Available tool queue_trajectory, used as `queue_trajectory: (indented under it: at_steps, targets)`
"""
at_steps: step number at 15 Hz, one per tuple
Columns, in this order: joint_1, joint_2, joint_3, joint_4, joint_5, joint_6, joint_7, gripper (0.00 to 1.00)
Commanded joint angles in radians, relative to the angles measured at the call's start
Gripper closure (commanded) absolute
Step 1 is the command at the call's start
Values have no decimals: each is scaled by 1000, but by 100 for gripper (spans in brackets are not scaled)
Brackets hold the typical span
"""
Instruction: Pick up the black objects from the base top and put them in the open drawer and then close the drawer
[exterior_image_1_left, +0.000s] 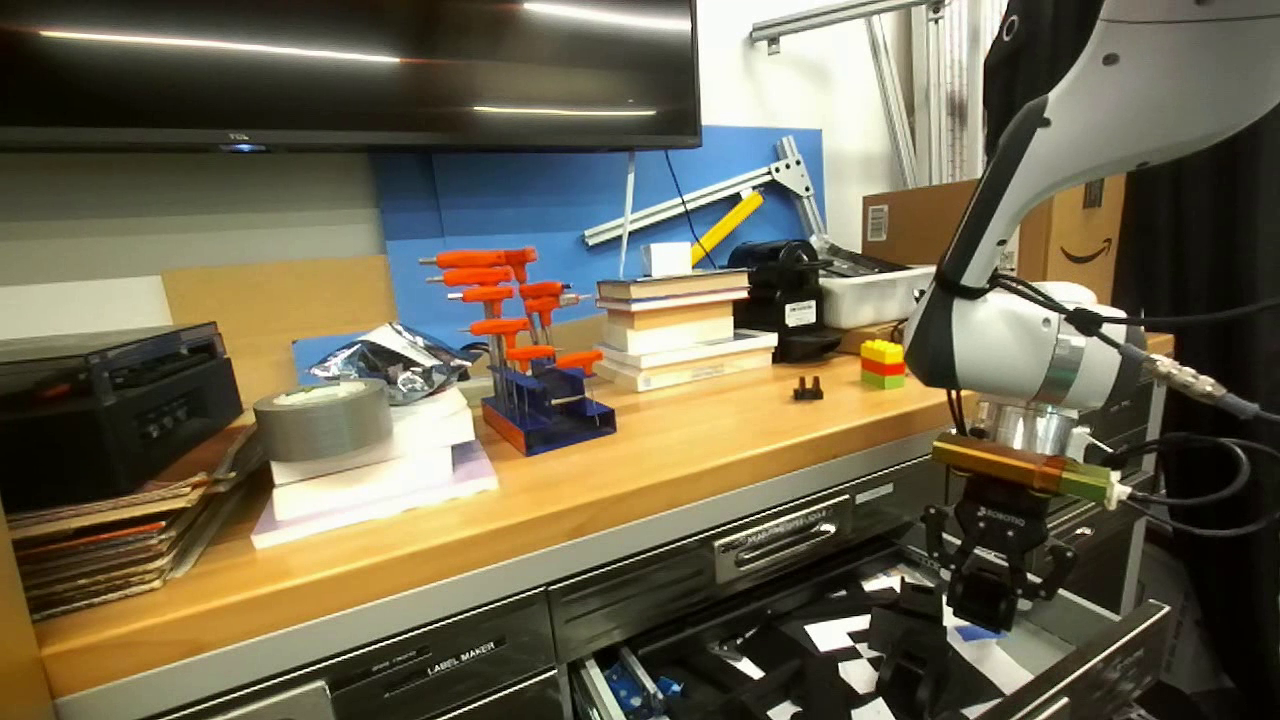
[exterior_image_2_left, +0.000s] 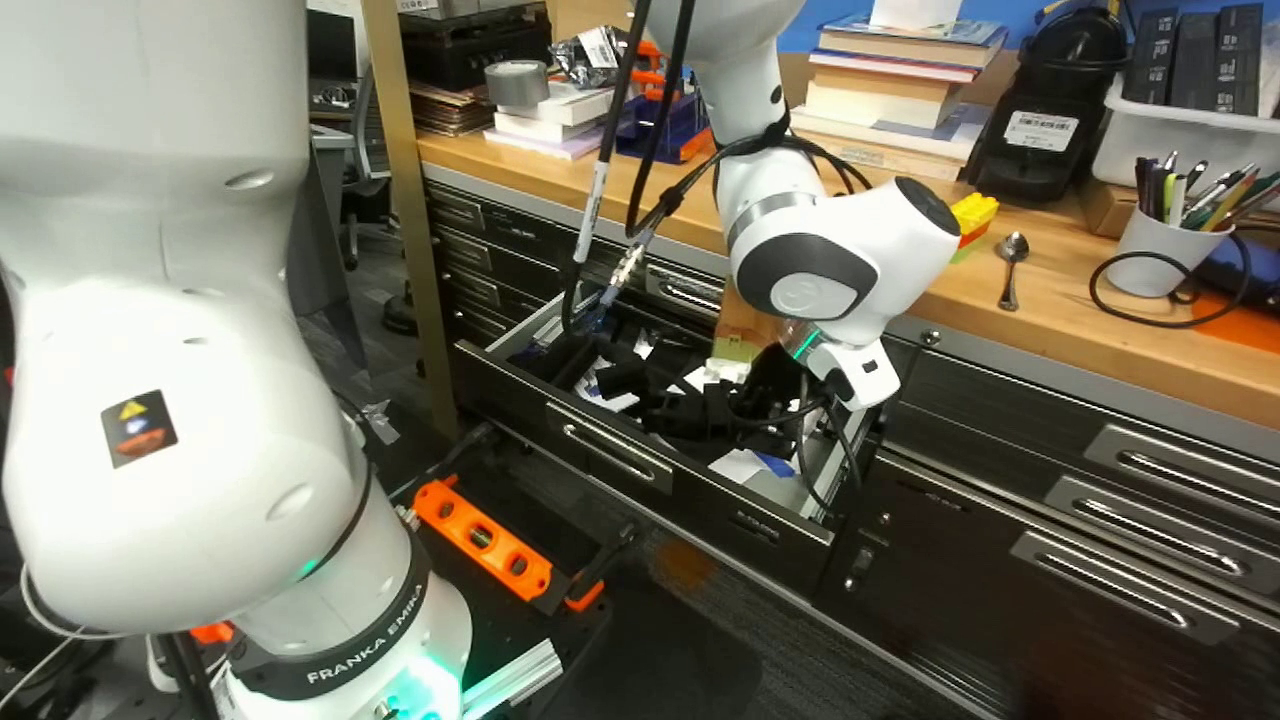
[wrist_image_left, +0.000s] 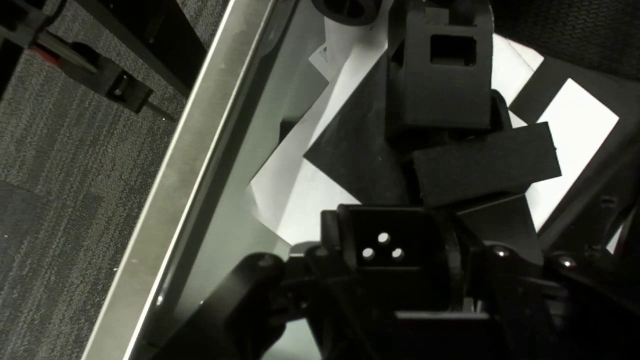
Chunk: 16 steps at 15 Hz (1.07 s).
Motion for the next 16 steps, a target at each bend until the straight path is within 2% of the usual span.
queue_trajectory:
  at_steps: [1, 3, 4, 5, 7, 9, 12, 16]
  targets:
    - [2, 28, -11, 31, -10, -13, 41, 67]
    - [1, 37, -6, 38, -3, -14, 43, 67]
    - [-1, 39, -4, 42, 1, -16, 42, 30]
    - [-4, 42, -1, 47, 6, -20, 37, 16]
    - [-7, 45, 5, 55, 11, -27, 26, 5]
    - [-11, 28, 17, 53, 20, -32, -4, 0]
    - [4, -66, 31, 3, 7, -21, -46, 0]
    - [53, -248, 22, -65, -72, -15, -24, 0]
